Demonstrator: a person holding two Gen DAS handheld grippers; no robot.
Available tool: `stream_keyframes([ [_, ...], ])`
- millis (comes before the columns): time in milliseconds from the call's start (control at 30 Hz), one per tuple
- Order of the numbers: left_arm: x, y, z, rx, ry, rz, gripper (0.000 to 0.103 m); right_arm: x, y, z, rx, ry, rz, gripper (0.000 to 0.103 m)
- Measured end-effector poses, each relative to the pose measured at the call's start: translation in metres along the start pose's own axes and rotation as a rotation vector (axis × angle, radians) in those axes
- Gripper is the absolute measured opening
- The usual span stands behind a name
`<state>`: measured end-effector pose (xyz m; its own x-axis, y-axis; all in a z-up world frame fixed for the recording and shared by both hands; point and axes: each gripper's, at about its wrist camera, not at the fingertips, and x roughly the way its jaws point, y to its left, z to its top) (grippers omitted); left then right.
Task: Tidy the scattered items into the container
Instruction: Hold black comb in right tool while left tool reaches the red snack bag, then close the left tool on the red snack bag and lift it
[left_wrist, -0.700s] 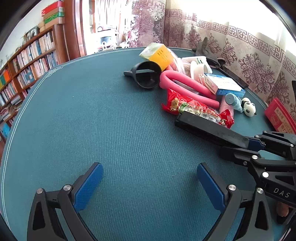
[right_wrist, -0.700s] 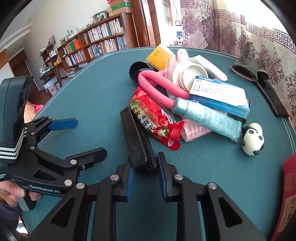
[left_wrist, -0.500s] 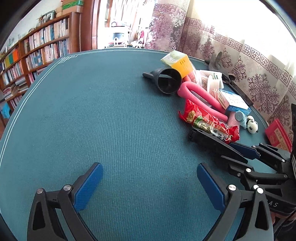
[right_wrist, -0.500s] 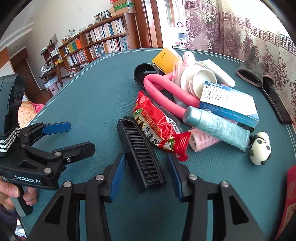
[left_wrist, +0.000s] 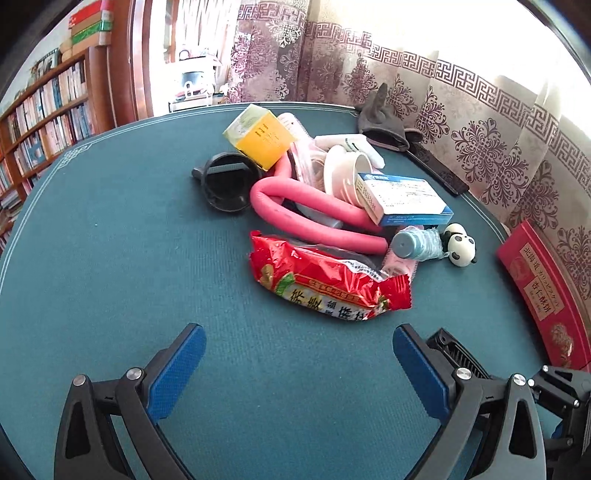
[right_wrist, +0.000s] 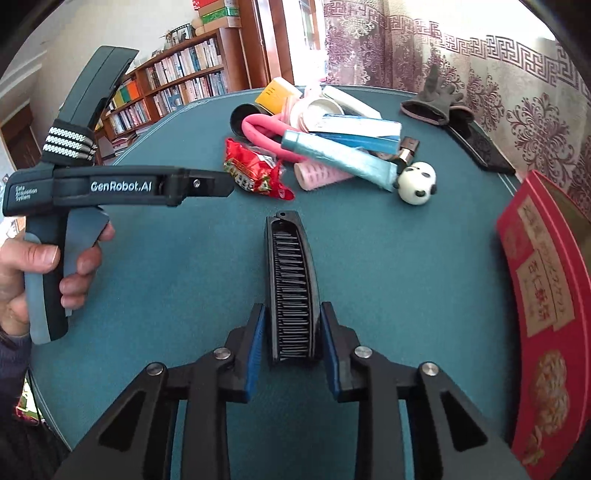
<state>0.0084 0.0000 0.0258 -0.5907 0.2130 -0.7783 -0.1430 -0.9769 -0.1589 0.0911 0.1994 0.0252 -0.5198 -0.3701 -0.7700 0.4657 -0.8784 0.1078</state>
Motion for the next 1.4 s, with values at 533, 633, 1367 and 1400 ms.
stream_keyframes([
  [533,0.037,-0.010,0.029,-0.164,0.038,0.072,0.103,-0.009,-0.002,-0.014,0.046,-0.038,-0.010,0.032],
  [633,0.036,-0.007,0.023,-0.131,0.041,0.091,0.103,-0.009,-0.001,-0.014,0.048,-0.039,-0.006,0.032],
  [1367,0.039,0.037,0.027,-0.162,0.018,0.276,0.100,-0.008,-0.001,-0.013,0.045,-0.050,-0.014,0.032],
  [1400,0.038,0.035,0.027,-0.144,0.007,0.291,0.096,-0.008,0.000,-0.013,0.043,-0.050,-0.018,0.032],
])
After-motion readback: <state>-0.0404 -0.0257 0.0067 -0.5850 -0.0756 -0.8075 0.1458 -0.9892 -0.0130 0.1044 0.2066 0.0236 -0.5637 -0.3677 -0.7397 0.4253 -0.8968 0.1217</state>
